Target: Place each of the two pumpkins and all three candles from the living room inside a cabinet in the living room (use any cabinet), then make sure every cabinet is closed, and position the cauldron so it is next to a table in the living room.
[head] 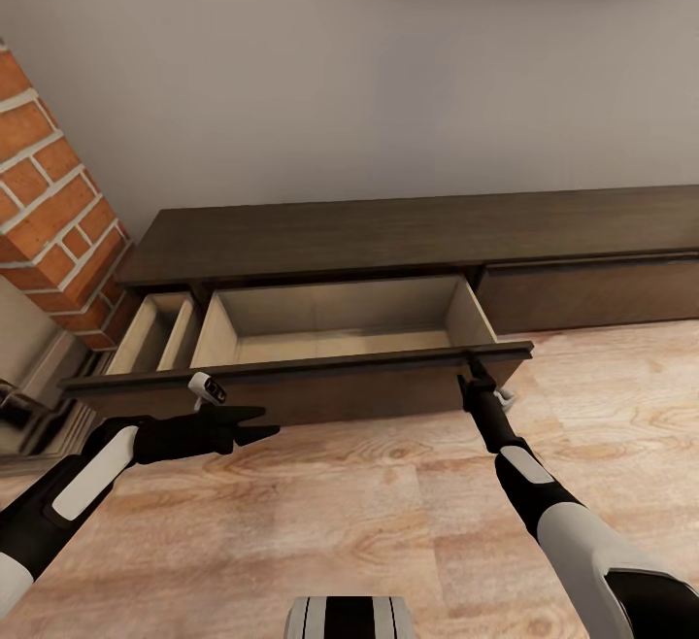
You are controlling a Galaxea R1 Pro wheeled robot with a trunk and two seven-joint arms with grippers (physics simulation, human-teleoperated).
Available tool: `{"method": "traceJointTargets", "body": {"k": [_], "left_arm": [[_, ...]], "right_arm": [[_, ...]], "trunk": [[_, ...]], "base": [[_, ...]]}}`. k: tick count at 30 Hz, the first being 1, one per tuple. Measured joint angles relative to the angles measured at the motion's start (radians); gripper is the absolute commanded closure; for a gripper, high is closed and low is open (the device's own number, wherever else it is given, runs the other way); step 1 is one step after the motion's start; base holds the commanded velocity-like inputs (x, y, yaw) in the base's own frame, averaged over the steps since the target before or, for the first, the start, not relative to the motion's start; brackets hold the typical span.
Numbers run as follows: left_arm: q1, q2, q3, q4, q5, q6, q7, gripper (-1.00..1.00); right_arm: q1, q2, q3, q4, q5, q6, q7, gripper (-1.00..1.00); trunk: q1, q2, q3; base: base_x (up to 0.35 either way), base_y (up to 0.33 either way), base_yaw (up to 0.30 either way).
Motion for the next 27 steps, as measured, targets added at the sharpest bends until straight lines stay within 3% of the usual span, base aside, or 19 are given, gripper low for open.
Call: {"method": "traceJointTargets", "body": {"k": [5,16,27], "left_arm": [[0.000,0.000,0.000,0.000,0.000,0.000,0.000,-1.00],[0.000,-0.002,0.000,0.000,0.000,0.000,0.000,-1.00],[0.000,-0.004,-0.001,0.000,-0.002,-0.001,0.003,-1.00]], "right_arm": [[0.000,0.000,0.000,0.000,0.000,0.000,0.000,-1.00],[0.000,-0.001,0.000,0.001,0.001,0.000,-0.001,-1.00],[0.000,-0.002,0.002,0.000,0.006,-0.001,-0.068,-1.00]], "trunk": [[0.000,0.000,0.000],[0.001,0.000,0.000],[0.001,0.000,0.000]], "base": [[-0.109,0.000,0.000],[-0.325,0.000,0.000],[-0.339,0.000,0.000]]}}
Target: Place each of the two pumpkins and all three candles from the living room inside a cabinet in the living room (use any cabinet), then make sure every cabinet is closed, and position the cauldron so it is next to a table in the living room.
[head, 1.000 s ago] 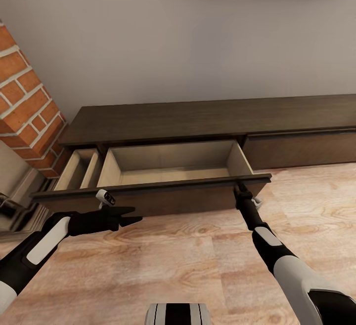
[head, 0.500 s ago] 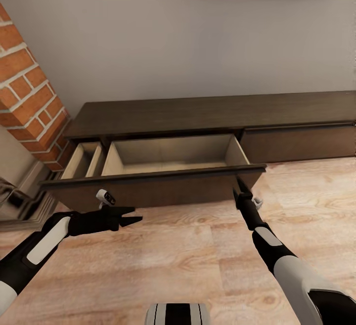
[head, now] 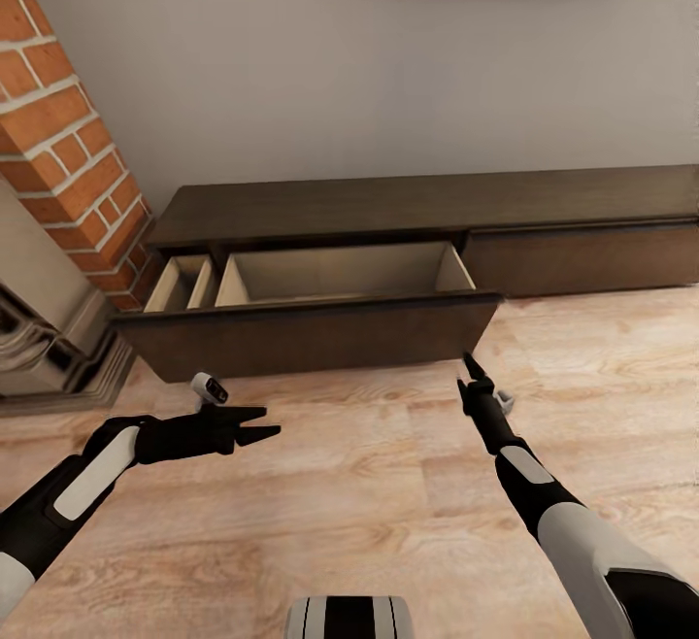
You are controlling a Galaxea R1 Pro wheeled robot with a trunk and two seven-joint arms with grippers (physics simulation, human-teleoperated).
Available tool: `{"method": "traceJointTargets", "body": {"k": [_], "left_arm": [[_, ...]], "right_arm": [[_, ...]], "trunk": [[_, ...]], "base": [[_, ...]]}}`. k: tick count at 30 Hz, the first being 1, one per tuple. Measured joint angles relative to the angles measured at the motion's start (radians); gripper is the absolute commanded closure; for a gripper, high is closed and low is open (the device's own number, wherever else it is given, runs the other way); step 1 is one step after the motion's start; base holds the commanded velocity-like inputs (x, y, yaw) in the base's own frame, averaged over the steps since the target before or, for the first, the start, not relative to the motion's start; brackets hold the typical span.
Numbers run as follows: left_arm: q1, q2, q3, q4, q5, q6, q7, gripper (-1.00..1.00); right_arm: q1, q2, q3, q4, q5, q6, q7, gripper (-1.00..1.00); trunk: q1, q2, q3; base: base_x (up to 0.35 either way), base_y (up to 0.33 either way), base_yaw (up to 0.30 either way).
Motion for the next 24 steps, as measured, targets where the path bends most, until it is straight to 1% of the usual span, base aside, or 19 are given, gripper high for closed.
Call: {"method": "traceJointTargets", "body": {"k": [3,5,7,8,10,14,19,23,24], "left_arm": [[0.000,-0.001,0.000,0.000,-0.001,0.000,0.002,-1.00],[0.000,-0.001,0.001,0.000,-0.002,-0.001,0.004,-1.00],[0.000,-0.001,0.003,0.000,-0.003,-0.001,0.004,-1.00],[0.000,-0.001,0.005,0.000,-0.003,-0.001,0.005,-1.00],[0.000,-0.001,0.007,0.000,-0.004,-0.002,0.006,-1.00],[0.000,-0.001,0.010,0.000,-0.006,-0.003,0.008,-1.00],[0.000,0.000,0.012,0.001,-0.006,-0.003,0.008,-1.00],[0.000,-0.001,0.013,0.004,-0.007,-0.004,0.009,-1.00],[0.000,-0.001,0.014,0.006,-0.007,-0.004,0.009,-1.00]], "right_arm": [[0.000,-0.010,0.004,0.000,0.001,0.004,-0.011,-1.00],[0.000,-0.020,0.006,0.000,0.002,0.024,-0.031,-1.00],[0.000,-0.029,0.007,-0.001,0.004,0.075,-0.058,-1.00],[0.000,-0.033,0.007,-0.001,0.005,0.114,-0.079,-1.00],[0.000,-0.040,0.008,-0.002,0.006,0.152,-0.121,-1.00],[0.000,-0.045,0.009,-0.003,0.007,0.168,-0.180,-1.00],[0.000,-0.047,0.011,-0.003,0.007,0.173,-0.204,-1.00],[0.000,-0.046,0.011,-0.003,0.006,0.189,-0.238,-1.00],[0.000,-0.046,0.011,-0.003,0.006,0.192,-0.246,-1.00]], "trunk": [[0.000,0.000,0.000],[0.000,0.000,0.000],[0.000,0.000,0.000],[-0.001,0.000,0.000],[-0.001,0.000,0.000],[-0.001,0.000,0.000],[-0.001,0.000,0.000],[-0.001,0.000,0.000],[-0.001,0.000,0.004]], "base": [[-0.268,0.000,0.000],[-0.153,0.000,0.000],[-0.059,0.000,0.000],[-0.026,0.000,0.000],[-0.012,0.000,0.000],[-0.004,0.000,0.000],[0.000,0.000,0.000],[0.000,0.000,0.000],[0.000,0.000,0.000]]}}
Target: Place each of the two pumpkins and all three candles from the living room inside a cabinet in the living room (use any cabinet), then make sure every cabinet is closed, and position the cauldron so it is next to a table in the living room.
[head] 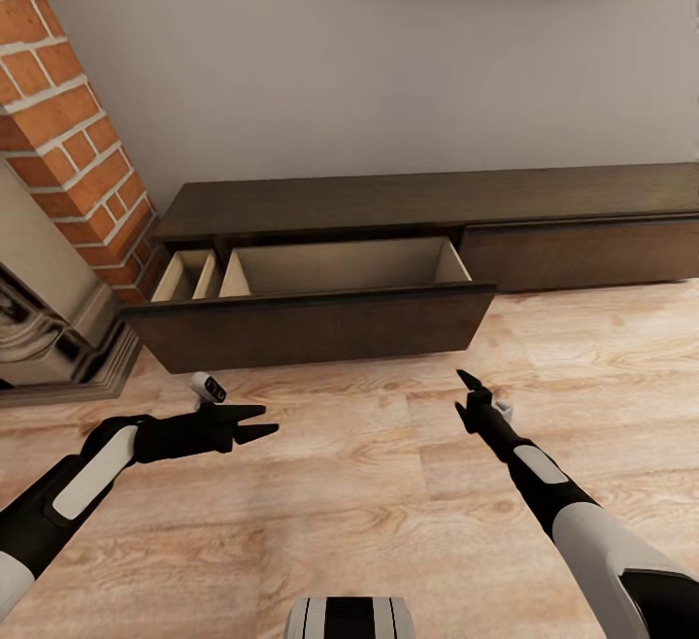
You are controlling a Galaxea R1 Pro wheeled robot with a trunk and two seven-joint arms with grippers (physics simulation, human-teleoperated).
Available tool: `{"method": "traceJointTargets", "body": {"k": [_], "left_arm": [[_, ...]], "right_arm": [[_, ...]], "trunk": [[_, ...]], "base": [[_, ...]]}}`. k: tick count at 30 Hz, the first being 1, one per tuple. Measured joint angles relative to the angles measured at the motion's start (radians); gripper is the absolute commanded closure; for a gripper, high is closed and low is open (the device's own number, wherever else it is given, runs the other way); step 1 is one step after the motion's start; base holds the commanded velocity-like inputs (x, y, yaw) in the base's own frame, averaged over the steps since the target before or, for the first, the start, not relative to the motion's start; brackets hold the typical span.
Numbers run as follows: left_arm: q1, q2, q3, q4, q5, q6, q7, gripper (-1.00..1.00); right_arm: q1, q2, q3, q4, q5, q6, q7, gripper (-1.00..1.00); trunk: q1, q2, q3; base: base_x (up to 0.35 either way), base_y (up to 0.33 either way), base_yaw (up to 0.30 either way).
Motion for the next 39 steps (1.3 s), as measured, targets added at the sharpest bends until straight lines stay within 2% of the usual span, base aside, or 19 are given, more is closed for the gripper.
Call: {"method": "traceJointTargets", "body": {"k": [4,7,10,15,18,21,24,28,33,39], "left_arm": [[0.000,0.000,0.004,0.007,-0.001,0.000,0.000,-1.00],[0.000,0.000,0.021,0.009,-0.002,0.000,0.009,-1.00],[0.000,0.000,0.030,0.009,0.002,0.000,0.035,-1.00],[0.000,0.000,0.034,0.009,0.003,0.000,0.048,-1.00],[0.000,0.000,0.035,0.009,0.002,0.000,0.052,-1.00],[0.000,0.000,0.033,0.009,0.001,0.000,0.054,-1.00],[0.000,-0.002,0.030,0.009,0.001,0.000,0.072,-1.00],[0.000,-0.004,0.032,0.009,0.007,0.001,0.101,-1.00],[-0.001,-0.037,0.034,0.011,0.008,0.003,0.108,-1.00],[-0.001,-0.048,0.033,0.063,0.006,0.002,0.110,-1.00]], "right_arm": [[0.000,0.001,0.004,0.001,0.003,0.003,-0.021,-1.00],[0.000,0.003,0.019,0.000,0.035,0.000,-0.083,-1.00],[0.000,0.001,0.023,-0.001,0.049,0.003,-0.123,-1.00],[0.006,0.001,0.031,0.002,0.068,0.006,-0.135,-1.00],[0.052,-0.003,0.044,-0.007,0.161,0.015,-0.130,-1.00],[0.075,-0.017,0.048,-0.009,0.201,0.042,-0.123,-1.00],[0.095,-0.047,0.051,-0.011,0.212,0.087,-0.102,-1.00],[0.134,-0.066,0.051,-0.013,0.216,0.140,-0.033,-1.00],[0.162,-0.085,0.053,-0.014,0.217,0.165,0.014,-1.00],[0.178,-0.093,0.053,-0.002,0.216,0.204,0.020,-1.00]], "trunk": [[0.000,0.000,0.000],[0.000,0.000,0.000],[0.000,0.000,0.000],[-0.002,0.001,0.019],[-0.004,0.002,0.031],[-0.005,0.003,0.043],[-0.006,0.003,0.054],[-0.008,0.004,0.070],[-0.010,0.005,0.089],[-0.013,0.007,0.112]], "base": [[0.000,0.000,0.000],[0.000,0.000,0.000],[0.000,0.000,0.000],[0.000,0.000,0.000],[0.000,0.000,0.000],[0.000,0.000,0.000],[0.000,0.000,0.000],[0.000,0.000,0.000],[0.000,0.000,0.000],[0.000,0.000,0.000]]}}
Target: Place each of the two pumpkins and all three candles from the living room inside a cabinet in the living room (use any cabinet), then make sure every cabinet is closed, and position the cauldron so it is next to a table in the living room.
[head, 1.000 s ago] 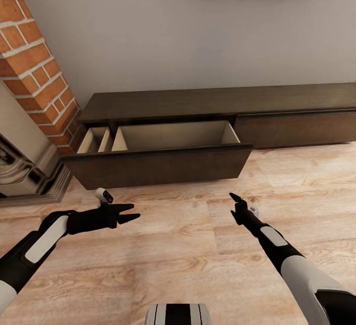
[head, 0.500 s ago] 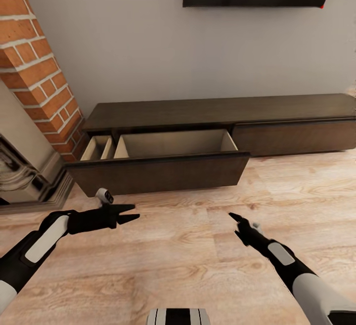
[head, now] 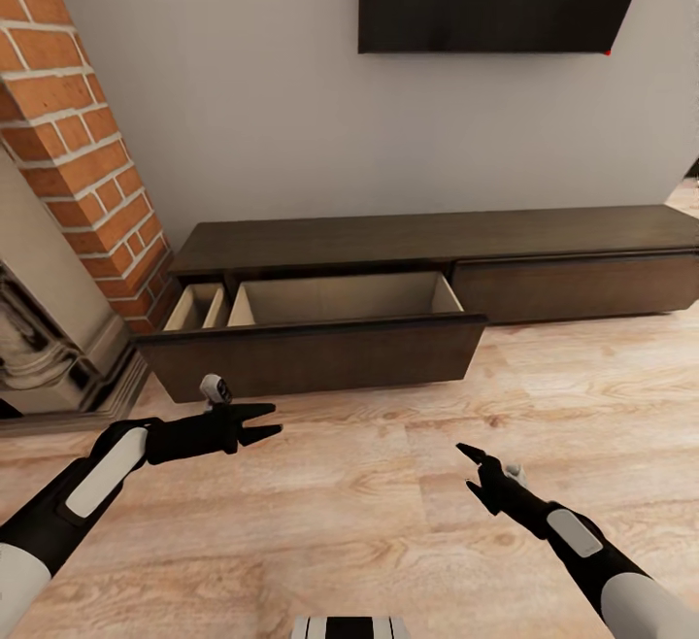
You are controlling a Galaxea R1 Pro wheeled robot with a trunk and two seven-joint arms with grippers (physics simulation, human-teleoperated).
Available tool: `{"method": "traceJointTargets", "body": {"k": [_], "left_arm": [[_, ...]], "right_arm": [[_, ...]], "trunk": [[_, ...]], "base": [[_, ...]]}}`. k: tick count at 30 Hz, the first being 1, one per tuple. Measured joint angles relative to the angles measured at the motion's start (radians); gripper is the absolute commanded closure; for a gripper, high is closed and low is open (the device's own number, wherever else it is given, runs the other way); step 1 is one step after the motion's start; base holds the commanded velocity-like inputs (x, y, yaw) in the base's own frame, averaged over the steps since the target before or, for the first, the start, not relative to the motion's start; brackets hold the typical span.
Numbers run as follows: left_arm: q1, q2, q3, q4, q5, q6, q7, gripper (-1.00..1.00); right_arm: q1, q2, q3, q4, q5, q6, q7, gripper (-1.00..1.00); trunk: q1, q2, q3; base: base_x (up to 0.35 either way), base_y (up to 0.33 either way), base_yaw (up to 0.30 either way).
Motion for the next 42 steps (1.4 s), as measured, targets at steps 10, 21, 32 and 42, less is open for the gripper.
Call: {"method": "traceJointTargets", "body": {"k": [10,21,32,42], "left_arm": [[0.000,-0.014,-0.010,0.163,-0.016,-0.004,0.003,-1.00],[0.001,-0.014,-0.007,0.171,-0.018,-0.004,0.000,-1.00],[0.001,-0.011,-0.003,0.171,-0.016,-0.002,-0.010,-1.00],[0.000,-0.012,-0.008,0.172,-0.016,-0.001,-0.010,-1.00]], "right_arm": [[0.058,0.000,-0.001,-0.002,0.050,0.001,0.014,-1.00],[0.060,-0.004,-0.002,0.007,0.097,0.000,0.043,-1.00],[0.060,-0.005,-0.002,0.087,0.096,-0.034,0.050,-1.00],[0.060,-0.005,-0.002,0.102,0.096,-0.063,0.049,-1.00]], "trunk": [[-0.006,0.005,0.038],[-0.048,0.082,0.073],[-0.090,0.159,0.107],[-0.128,0.229,0.139]], "base": [[0.000,0.000,0.000],[0.000,0.000,0.000],[0.000,0.000,0.000],[0.000,0.000,0.000]]}}
